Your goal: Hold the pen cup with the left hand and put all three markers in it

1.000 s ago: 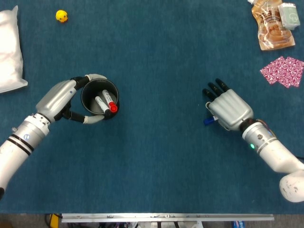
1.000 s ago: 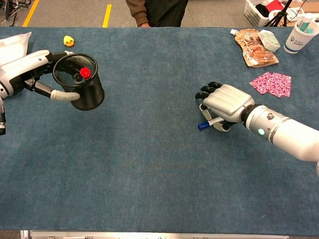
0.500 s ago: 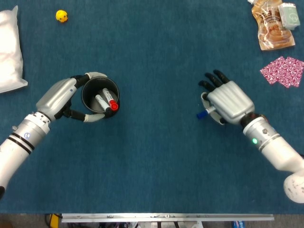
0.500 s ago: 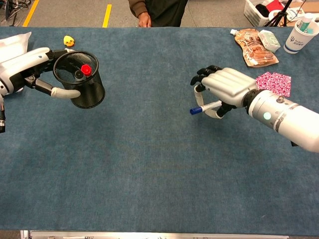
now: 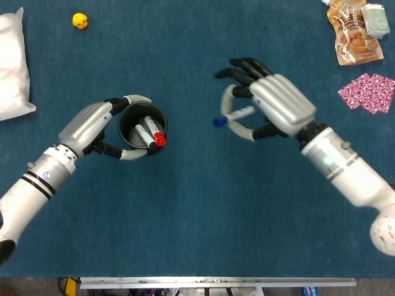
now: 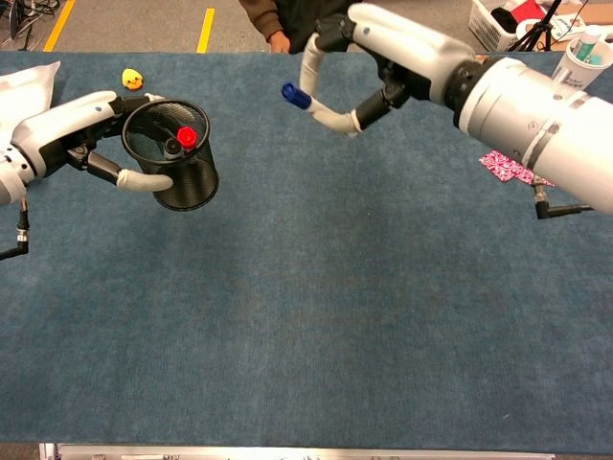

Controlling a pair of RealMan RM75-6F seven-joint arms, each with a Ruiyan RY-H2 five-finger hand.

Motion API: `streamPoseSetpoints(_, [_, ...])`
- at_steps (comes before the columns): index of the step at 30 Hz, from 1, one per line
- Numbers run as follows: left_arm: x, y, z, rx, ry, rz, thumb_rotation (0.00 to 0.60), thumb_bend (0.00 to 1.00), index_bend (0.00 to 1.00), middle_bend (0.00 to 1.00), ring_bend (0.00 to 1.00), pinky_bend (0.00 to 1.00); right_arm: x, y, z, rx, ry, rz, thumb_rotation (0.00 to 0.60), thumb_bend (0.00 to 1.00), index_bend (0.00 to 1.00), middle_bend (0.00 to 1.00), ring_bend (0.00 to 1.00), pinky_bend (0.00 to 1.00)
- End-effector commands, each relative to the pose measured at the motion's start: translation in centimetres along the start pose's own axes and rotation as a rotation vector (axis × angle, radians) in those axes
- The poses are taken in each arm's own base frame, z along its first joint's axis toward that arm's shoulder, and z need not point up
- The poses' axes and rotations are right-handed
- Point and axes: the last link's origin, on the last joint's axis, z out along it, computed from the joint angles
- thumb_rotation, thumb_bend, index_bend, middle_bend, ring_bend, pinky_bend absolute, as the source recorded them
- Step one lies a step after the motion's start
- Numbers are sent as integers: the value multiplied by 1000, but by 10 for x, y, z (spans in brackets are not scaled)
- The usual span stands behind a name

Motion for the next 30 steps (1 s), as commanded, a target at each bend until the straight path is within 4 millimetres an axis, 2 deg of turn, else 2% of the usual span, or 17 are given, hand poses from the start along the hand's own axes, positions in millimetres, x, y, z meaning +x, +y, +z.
streamPoseSetpoints(1, [-2,4,2,-9,-3,1,505,164,193,317,250,178,4,-32,17,104,5,116,600,329,622,205,0,0])
streamPoseSetpoints(5, [-5,10,5,-21,-14,9,505,164,193,317,250,179,4,-49,33,154,23,198,600,327,622,205,0,0])
streamPoseSetpoints(14, [-11,21,13,-43,-33,16,507,164,193,317,250,179,-3,-78,53,218,20,295,600,320,622,205,0,0])
streamPoseSetpoints(20, [-14,24,17,-46,-41,17,504,164,193,317,250,179,-10,-83,56,221,6,318,600,317,622,205,0,0])
streamPoseSetpoints(25, [-14,26,19,-49,-42,19,507,164,193,317,250,179,-20,-79,57,204,-29,301,600,318,617,186,0,0])
streamPoseSetpoints(27, [-14,27,19,-51,-42,19,507,164,193,317,250,179,-25,-75,57,192,-56,292,600,318,576,154,0,0])
streamPoseSetpoints(30, [-14,27,19,-52,-41,22,505,164,193,317,250,179,-30,-70,58,183,-82,264,600,316,429,105,0,0])
